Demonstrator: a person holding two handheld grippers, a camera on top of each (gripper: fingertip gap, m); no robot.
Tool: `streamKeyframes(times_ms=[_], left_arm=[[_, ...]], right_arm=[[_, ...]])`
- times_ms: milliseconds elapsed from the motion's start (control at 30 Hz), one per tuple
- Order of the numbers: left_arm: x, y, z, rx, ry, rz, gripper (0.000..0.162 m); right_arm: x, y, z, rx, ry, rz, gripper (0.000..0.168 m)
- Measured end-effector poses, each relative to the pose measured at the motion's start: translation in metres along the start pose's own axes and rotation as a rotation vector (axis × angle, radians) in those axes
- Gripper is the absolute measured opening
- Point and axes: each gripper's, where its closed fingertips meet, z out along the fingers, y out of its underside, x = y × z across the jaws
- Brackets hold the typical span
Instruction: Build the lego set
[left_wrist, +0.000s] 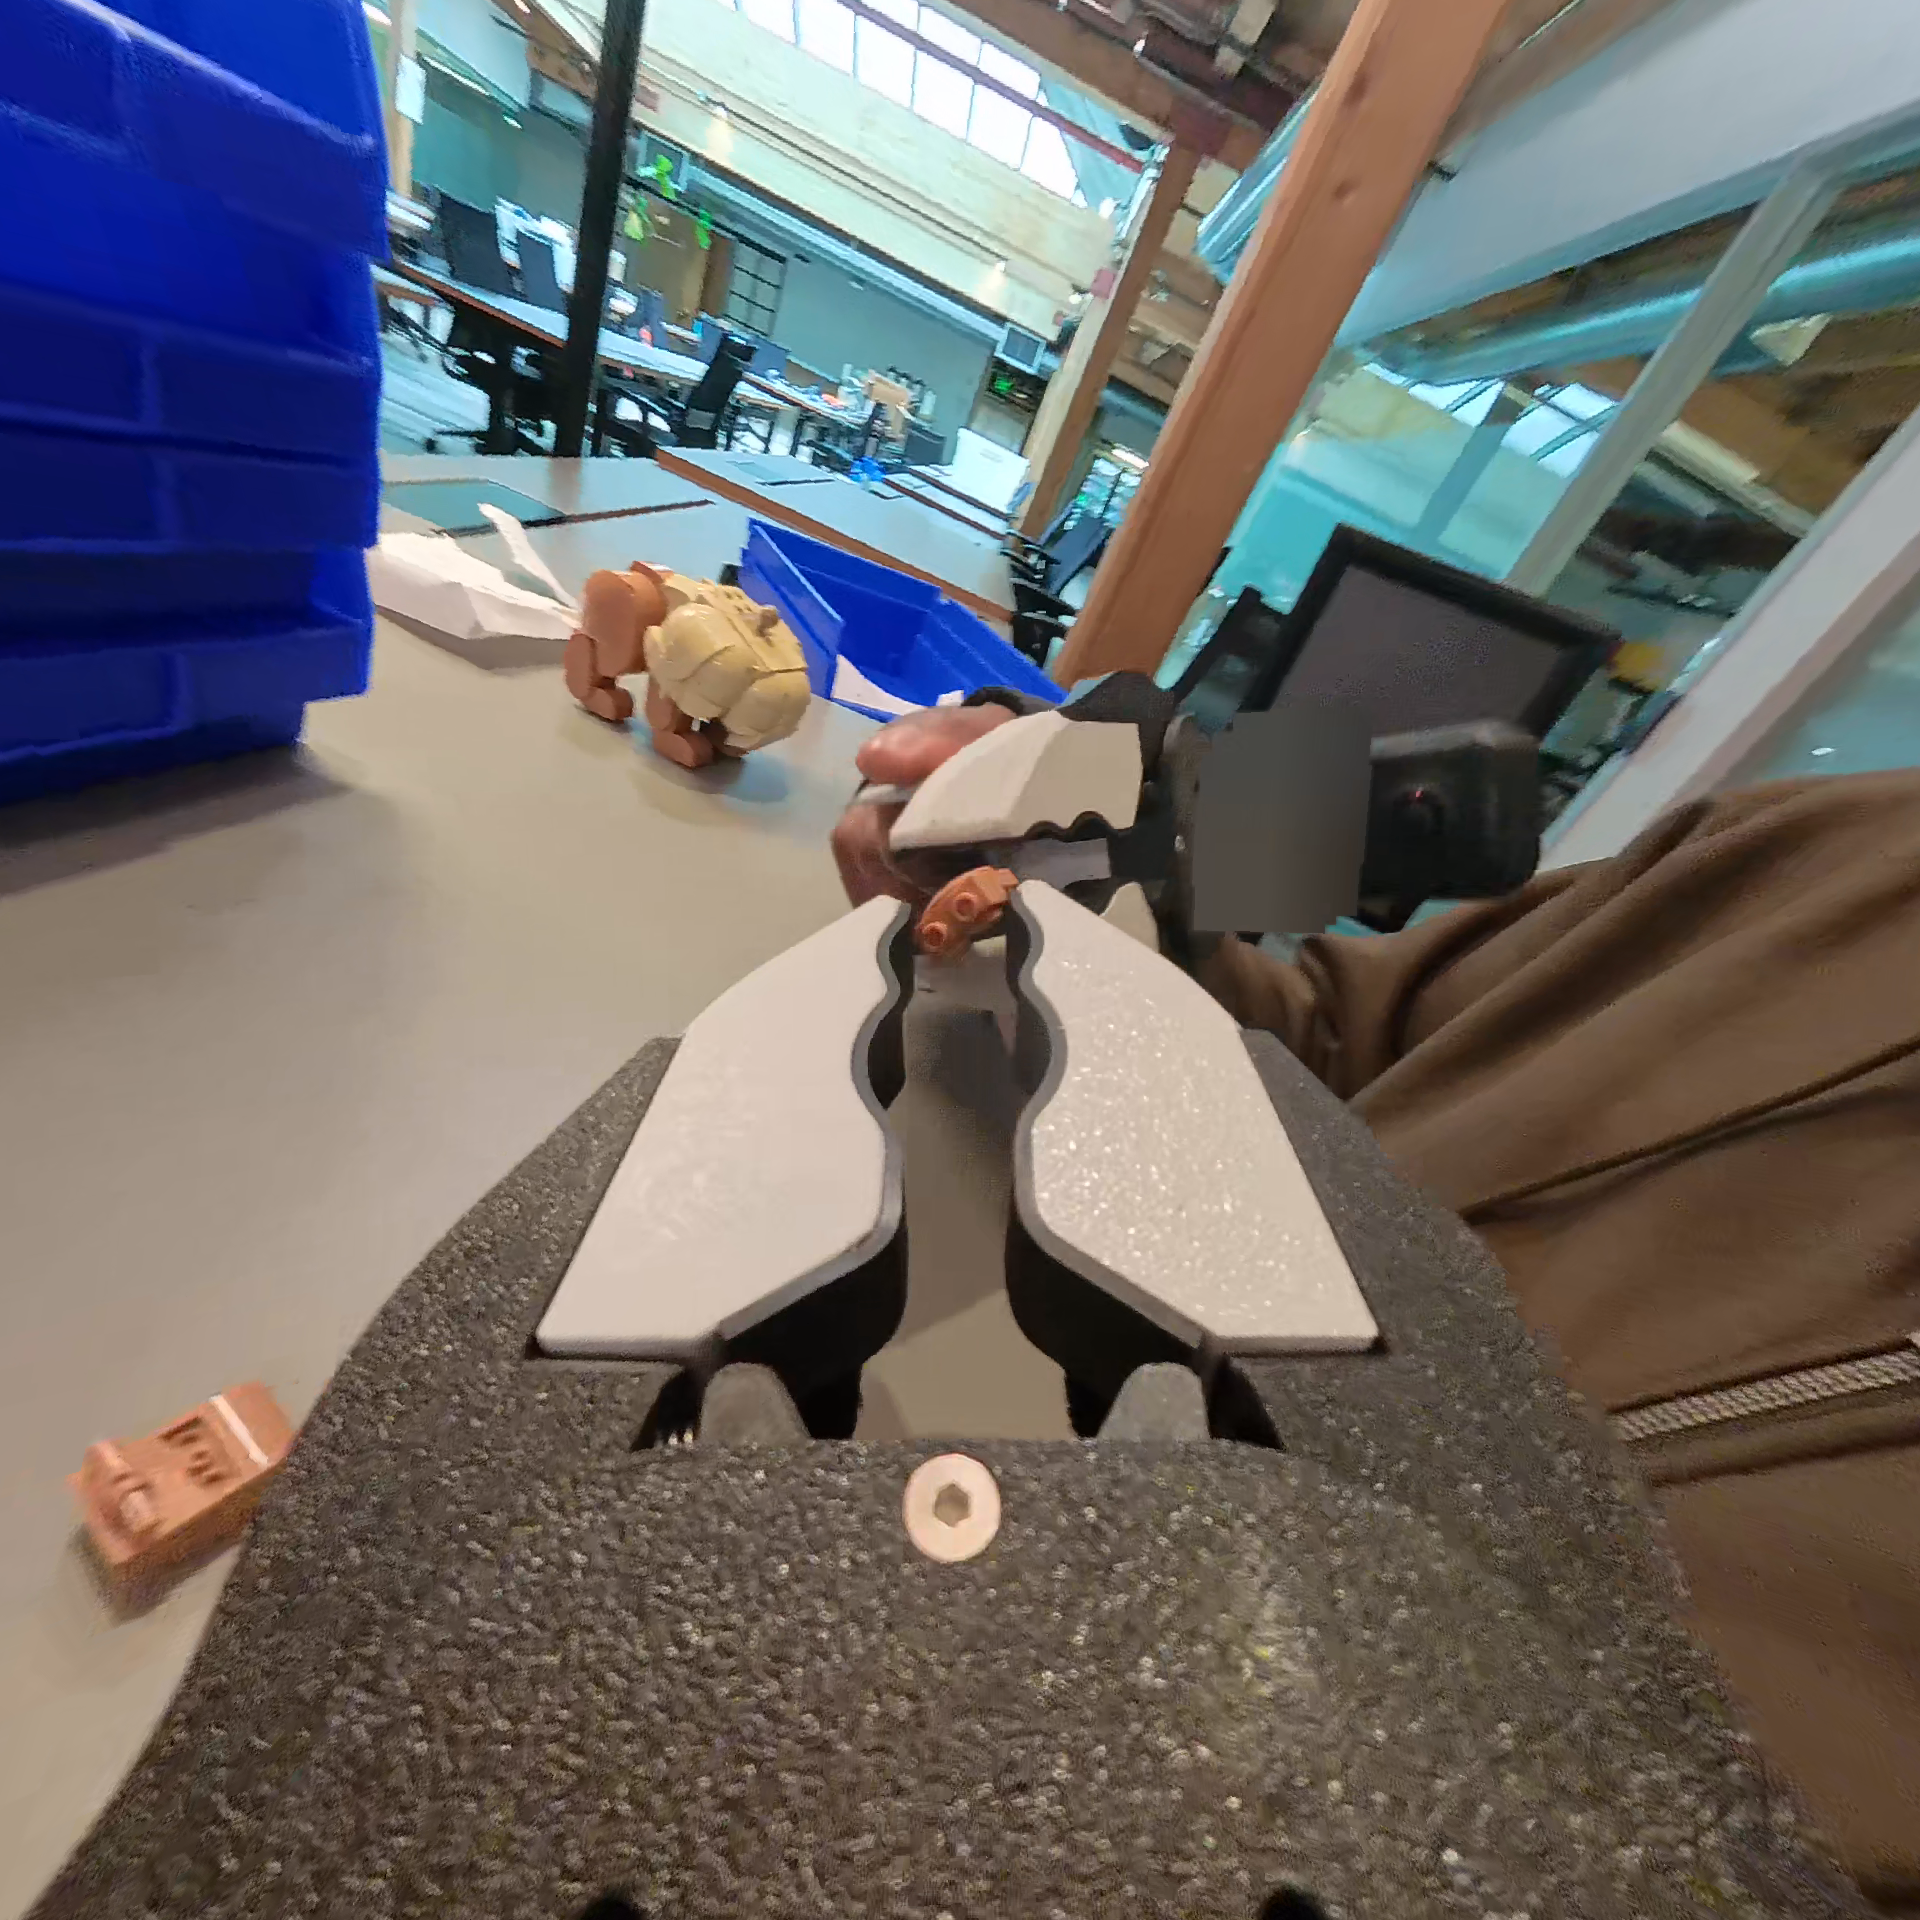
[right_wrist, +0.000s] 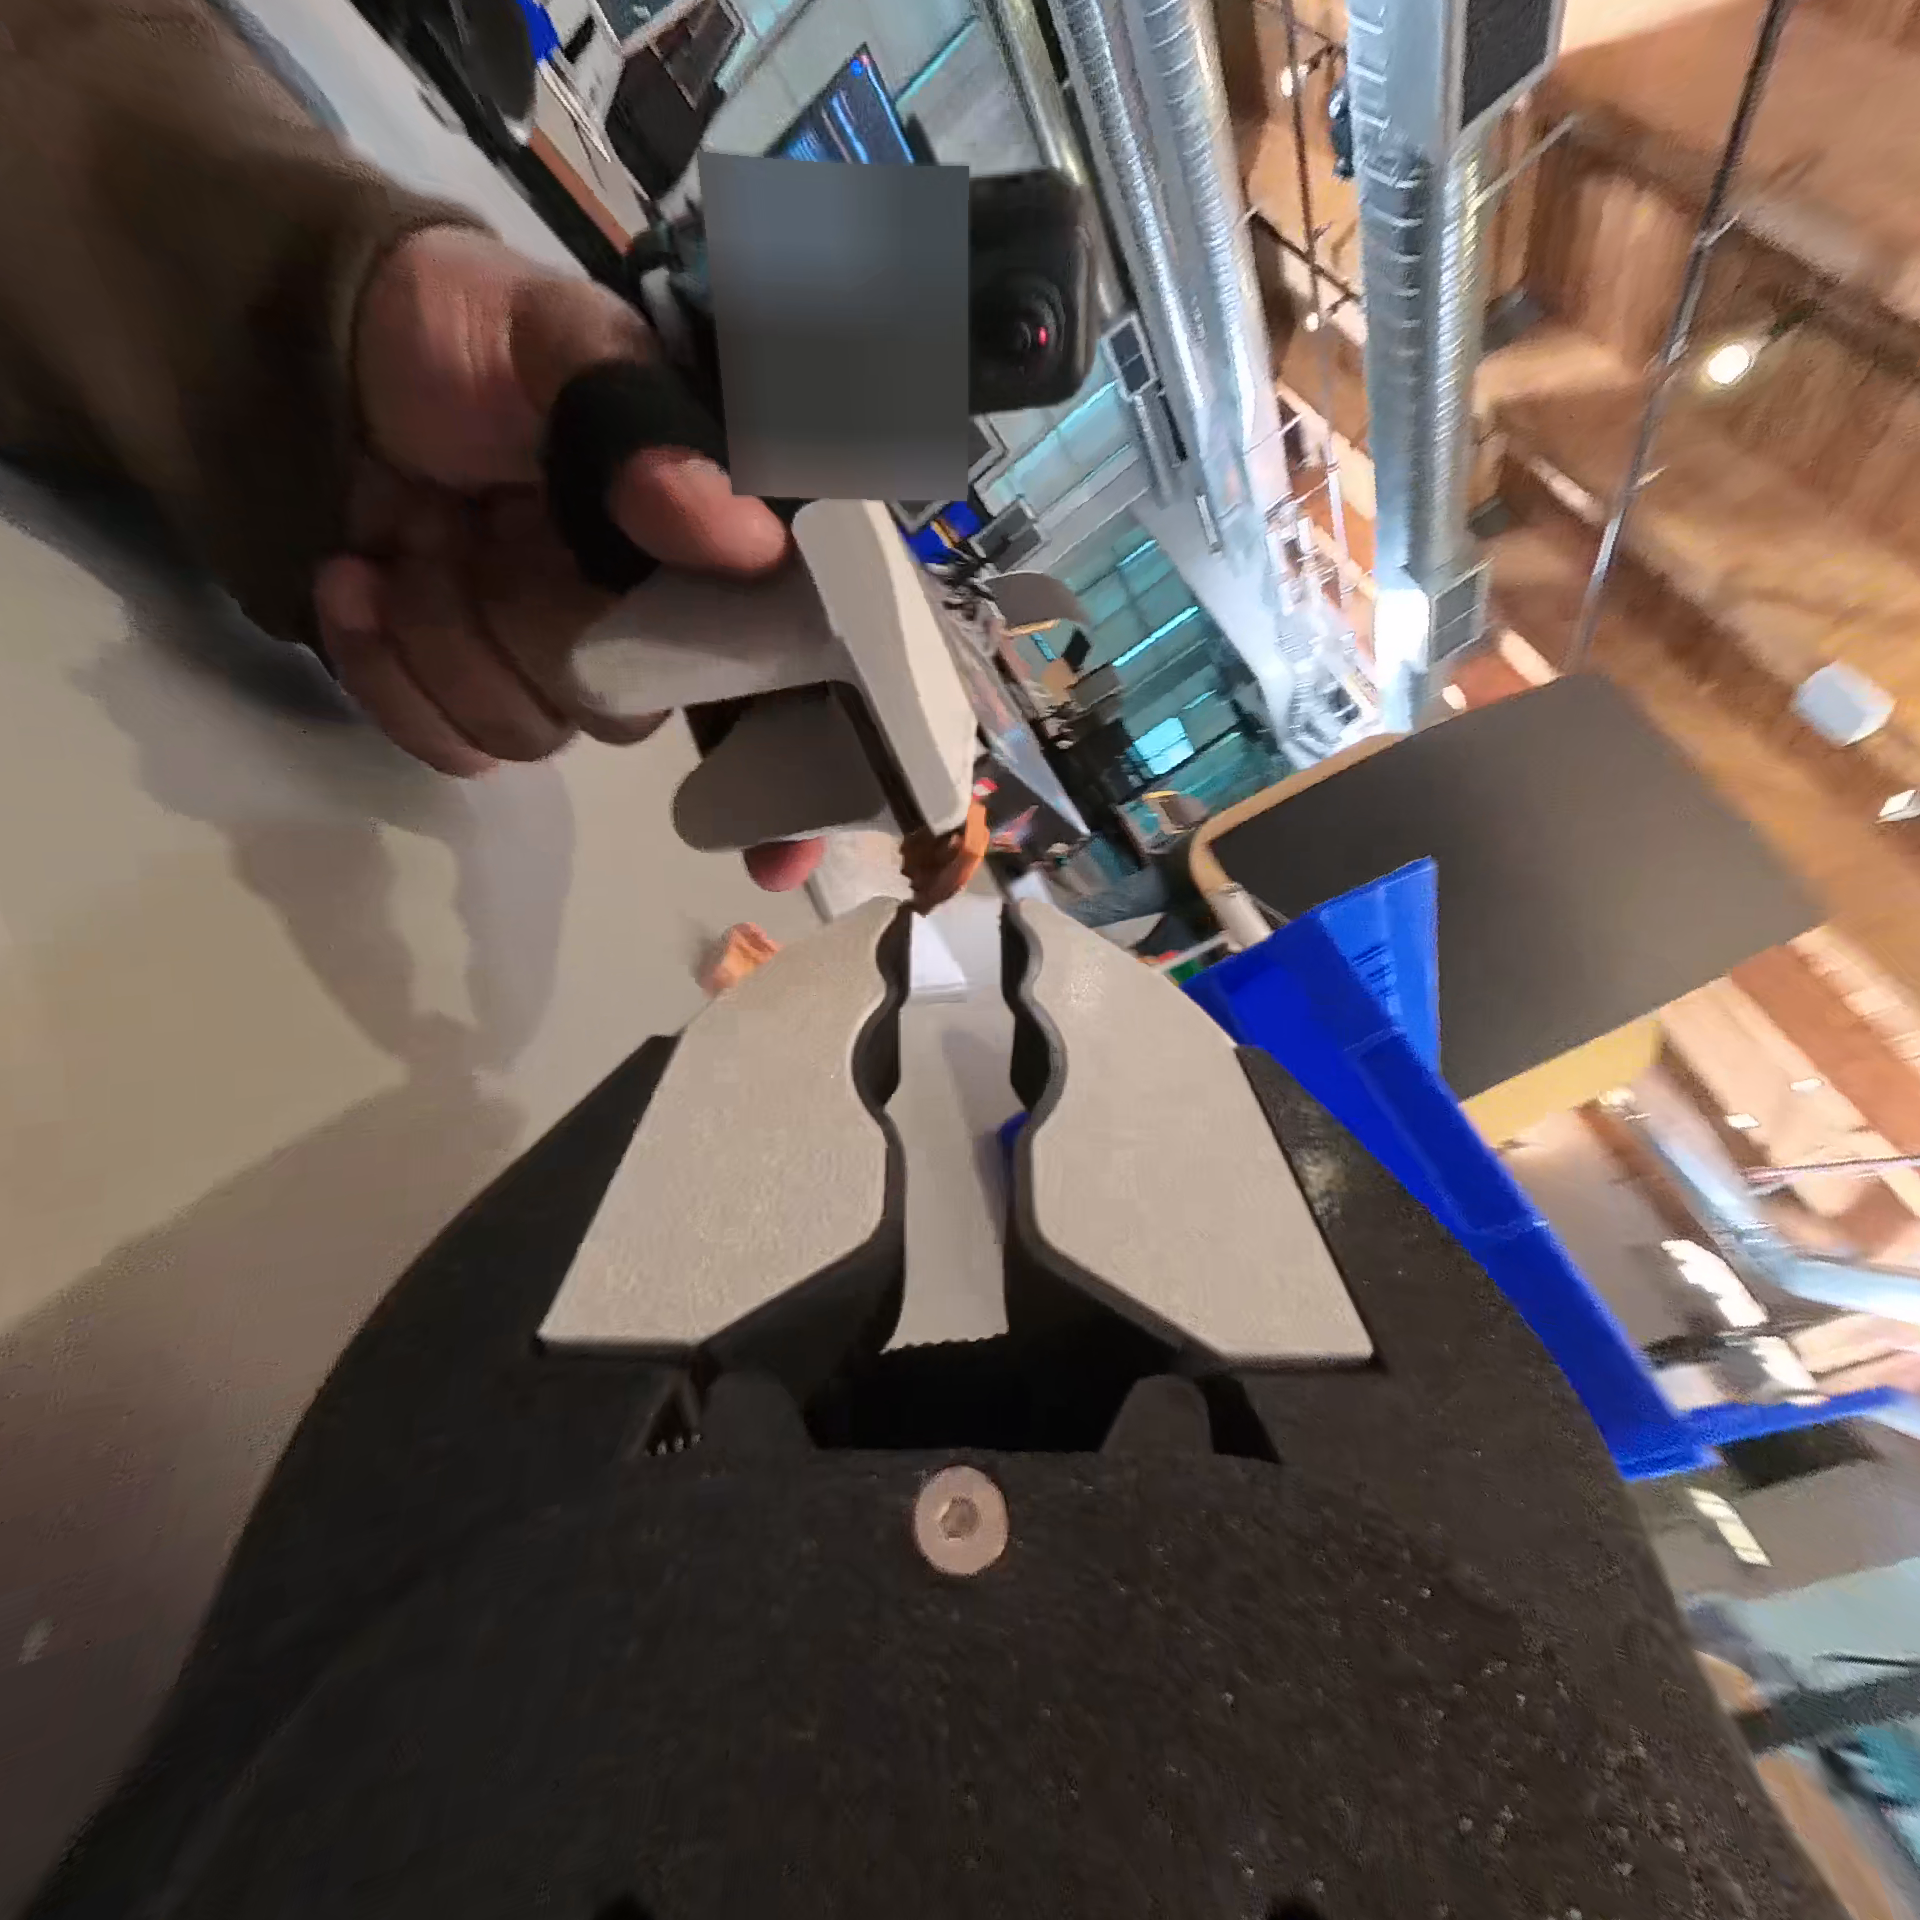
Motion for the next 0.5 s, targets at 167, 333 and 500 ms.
streamKeyframes(times_ms=[167,333,500], left_arm=[[0.003,0.004,0.001,-0.009,0.075,-0.122,0.016],[0.001,0.007,0.002,-0.018,0.081,-0.157,0.016],[-0.006,0.003,0.002,0.001,0.001,-0.094,0.018]], right_arm=[[-0.002,0.0,0.002,-0.014,0.047,-0.15,0.017],[-0.006,0.0,0.004,-0.025,0.038,-0.171,0.013],[-0.001,0.008,0.007,-0.092,0.042,-0.088,0.01]])
